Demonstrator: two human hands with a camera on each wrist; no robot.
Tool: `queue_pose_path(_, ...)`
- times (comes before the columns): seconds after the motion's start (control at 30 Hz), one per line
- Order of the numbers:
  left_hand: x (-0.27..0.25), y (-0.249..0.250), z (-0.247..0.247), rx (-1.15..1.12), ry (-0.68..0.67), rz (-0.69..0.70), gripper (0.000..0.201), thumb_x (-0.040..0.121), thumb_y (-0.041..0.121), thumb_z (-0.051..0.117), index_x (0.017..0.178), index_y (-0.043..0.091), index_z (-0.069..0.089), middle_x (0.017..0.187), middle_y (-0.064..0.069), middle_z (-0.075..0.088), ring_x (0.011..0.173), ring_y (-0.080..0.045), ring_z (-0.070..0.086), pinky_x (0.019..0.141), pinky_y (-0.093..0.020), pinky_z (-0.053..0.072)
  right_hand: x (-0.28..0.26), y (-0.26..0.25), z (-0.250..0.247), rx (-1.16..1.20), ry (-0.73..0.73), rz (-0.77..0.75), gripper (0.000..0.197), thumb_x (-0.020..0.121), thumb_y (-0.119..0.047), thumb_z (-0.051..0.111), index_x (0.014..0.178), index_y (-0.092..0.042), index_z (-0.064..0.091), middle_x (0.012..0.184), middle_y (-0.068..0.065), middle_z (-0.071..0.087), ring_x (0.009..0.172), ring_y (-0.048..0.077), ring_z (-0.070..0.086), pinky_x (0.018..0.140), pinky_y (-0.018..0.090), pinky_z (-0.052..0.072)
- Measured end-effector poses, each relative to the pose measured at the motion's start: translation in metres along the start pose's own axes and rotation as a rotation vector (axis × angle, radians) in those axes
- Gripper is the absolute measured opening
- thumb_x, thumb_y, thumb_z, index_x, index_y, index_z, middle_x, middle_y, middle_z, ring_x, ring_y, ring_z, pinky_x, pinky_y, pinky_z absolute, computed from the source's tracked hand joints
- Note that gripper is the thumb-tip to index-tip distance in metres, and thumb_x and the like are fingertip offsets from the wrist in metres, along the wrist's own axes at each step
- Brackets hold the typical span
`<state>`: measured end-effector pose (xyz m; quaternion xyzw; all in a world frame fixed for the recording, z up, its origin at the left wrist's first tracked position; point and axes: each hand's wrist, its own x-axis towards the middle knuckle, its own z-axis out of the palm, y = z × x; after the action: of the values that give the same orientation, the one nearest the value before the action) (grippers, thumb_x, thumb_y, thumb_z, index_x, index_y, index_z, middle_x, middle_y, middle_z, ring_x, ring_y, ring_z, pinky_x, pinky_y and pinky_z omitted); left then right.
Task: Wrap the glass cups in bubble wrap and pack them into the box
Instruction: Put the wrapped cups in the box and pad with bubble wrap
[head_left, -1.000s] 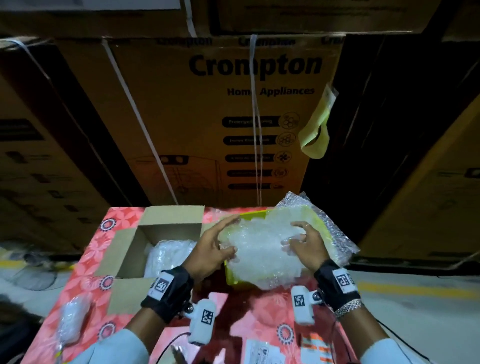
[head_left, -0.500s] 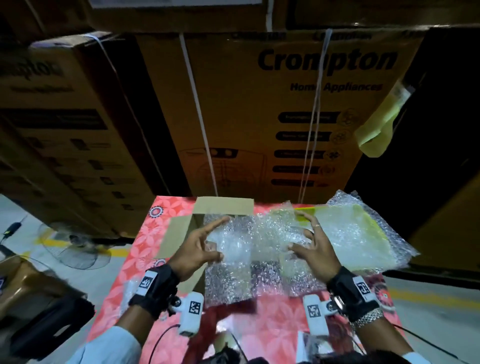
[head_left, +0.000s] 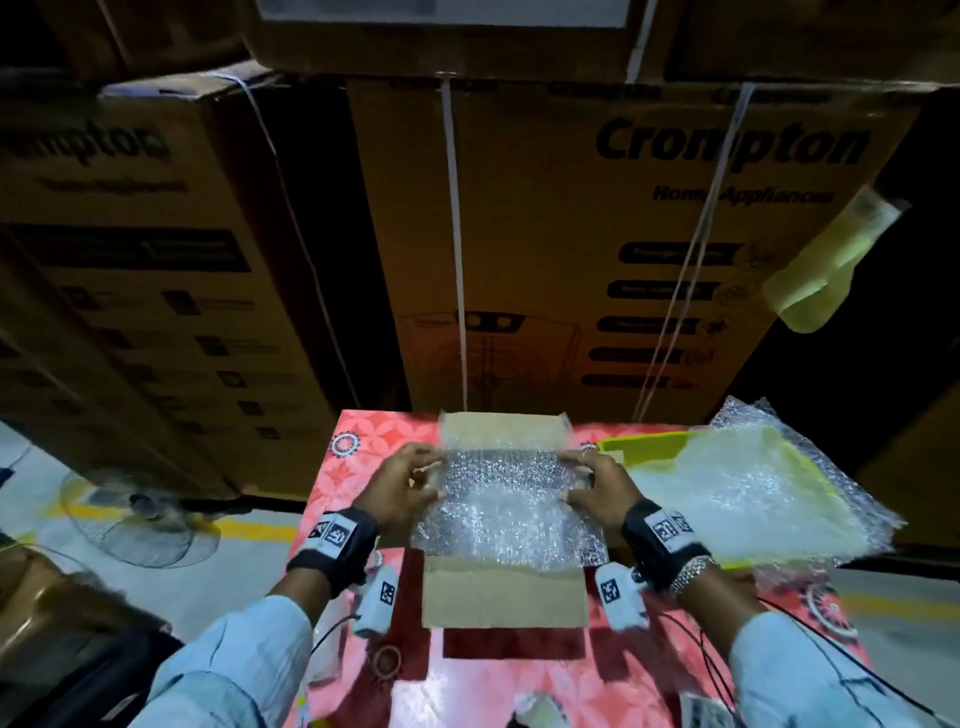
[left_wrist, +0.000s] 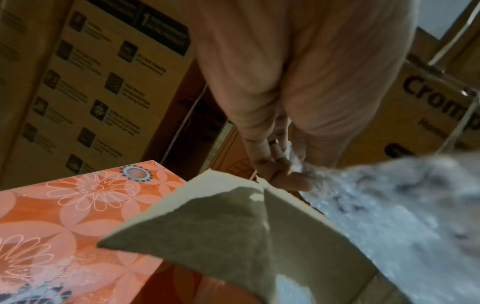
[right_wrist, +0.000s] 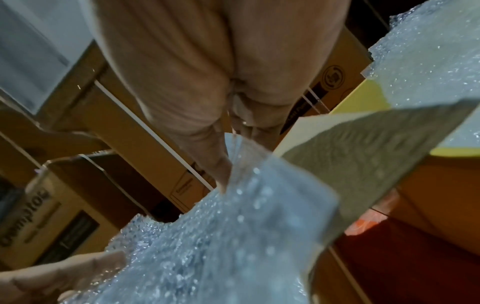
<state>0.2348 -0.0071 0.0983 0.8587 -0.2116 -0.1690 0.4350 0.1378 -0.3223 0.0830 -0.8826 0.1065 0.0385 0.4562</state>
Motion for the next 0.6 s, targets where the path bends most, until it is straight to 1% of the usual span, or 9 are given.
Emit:
queue_pose_path(0.03, 0.002, -0.006, 0.001, -0.008, -0.024, -0.011, 0.054, 0.085, 0.001, 0.079, 0.131, 0.023, 0.062, 0.131, 0.011, 0.054, 0.112, -0.012, 0.061, 0.085, -0.014, 0.055, 0.005, -0.001, 0.005, -0.034, -0.015, 0.033, 0.066, 0.086, 0.008, 0.071, 0.142, -0.022, 0.055, 0.137, -0.011, 0.054, 0.112, 0.015, 0.065, 0.073, 0.018, 0.058)
queue_pose_path(0.07, 0.005, -0.011, 0.003, -0.005, -0.043, -0.014, 0.058, 0.085, -0.001, 0.079, 0.134, 0.023, 0.060, 0.133, 0.010, 0.052, 0.113, -0.015, 0.060, 0.083, -0.014, 0.055, 0.011, 0.000, 0.010, -0.059, -0.022, 0.061, 0.067, 0.085, 0.009, 0.072, 0.142, -0.022, 0.055, 0.137, -0.011, 0.054, 0.117, 0.016, 0.063, 0.078, 0.020, 0.059)
queue_pose_path(0.1, 0.008, -0.015, 0.005, 0.016, -0.063, -0.011, 0.062, 0.084, -0.002, 0.079, 0.137, 0.023, 0.058, 0.134, 0.009, 0.050, 0.112, -0.018, 0.061, 0.083, -0.017, 0.057, 0.017, 0.000, 0.014, -0.118, -0.020, 0.093, 0.066, 0.084, 0.009, 0.073, 0.141, -0.020, 0.056, 0.140, -0.008, 0.054, 0.124, 0.017, 0.059, 0.090, 0.026, 0.058)
queue_pose_path(0.17, 0.015, -0.020, 0.008, 0.095, -0.104, 0.011, 0.066, 0.085, -0.003, 0.078, 0.141, 0.023, 0.055, 0.137, 0.008, 0.045, 0.101, -0.020, 0.063, 0.079, -0.023, 0.061, 0.026, -0.003, 0.022, -0.276, -0.008, 0.134, 0.062, 0.084, 0.003, 0.076, 0.140, -0.015, 0.057, 0.140, 0.001, 0.054, 0.125, 0.023, 0.058, 0.102, 0.033, 0.053)
queue_pose_path(0.23, 0.022, -0.022, 0.014, 0.254, -0.130, 0.034, 0.069, 0.084, 0.001, 0.081, 0.144, 0.021, 0.054, 0.141, 0.006, 0.038, 0.085, -0.015, 0.061, 0.071, -0.013, 0.056, 0.031, -0.007, 0.029, -0.439, -0.028, 0.140, 0.056, 0.086, -0.004, 0.075, 0.138, -0.010, 0.057, 0.137, 0.008, 0.052, 0.118, 0.026, 0.059, 0.102, 0.035, 0.052)
queue_pose_path(0.3, 0.027, -0.022, 0.019, 0.361, -0.138, 0.033, 0.072, 0.083, 0.006, 0.084, 0.146, 0.018, 0.052, 0.139, 0.003, 0.034, 0.085, -0.011, 0.058, 0.066, -0.008, 0.051, 0.035, -0.010, 0.036, -0.581, -0.056, 0.126, 0.044, 0.090, -0.005, 0.070, 0.131, -0.006, 0.057, 0.136, 0.010, 0.050, 0.117, 0.028, 0.057, 0.101, 0.034, 0.049)
queue_pose_path(0.43, 0.032, -0.024, 0.030, 0.567, -0.129, 0.032, 0.064, 0.080, 0.011, 0.085, 0.138, 0.015, 0.057, 0.134, -0.001, 0.034, 0.085, -0.017, 0.060, 0.071, -0.023, 0.059, 0.039, -0.013, 0.044, -0.720, -0.091, 0.146, 0.032, 0.091, 0.000, 0.065, 0.123, -0.004, 0.062, 0.133, 0.015, 0.054, 0.114, 0.031, 0.061, 0.098, 0.034, 0.051)
queue_pose_path(0.53, 0.032, -0.027, 0.037, 0.709, -0.128, 0.012, 0.050, 0.078, 0.015, 0.086, 0.123, 0.014, 0.064, 0.134, -0.002, 0.034, 0.083, -0.015, 0.056, 0.066, -0.025, 0.060, 0.040, -0.017, 0.047, -0.773, -0.149, 0.186, 0.025, 0.093, 0.002, 0.063, 0.118, -0.002, 0.066, 0.121, 0.016, 0.064, 0.107, 0.030, 0.066, 0.094, 0.033, 0.055)
queue_pose_path(0.6, 0.033, -0.029, 0.040, 0.760, -0.117, -0.002, 0.052, 0.074, 0.020, 0.088, 0.120, 0.016, 0.065, 0.130, 0.000, 0.033, 0.086, -0.014, 0.054, 0.065, -0.026, 0.061, 0.042, -0.020, 0.050, -0.792, -0.192, 0.205, 0.024, 0.092, 0.001, 0.065, 0.116, -0.001, 0.066, 0.115, 0.016, 0.068, 0.102, 0.029, 0.069, 0.090, 0.034, 0.058)
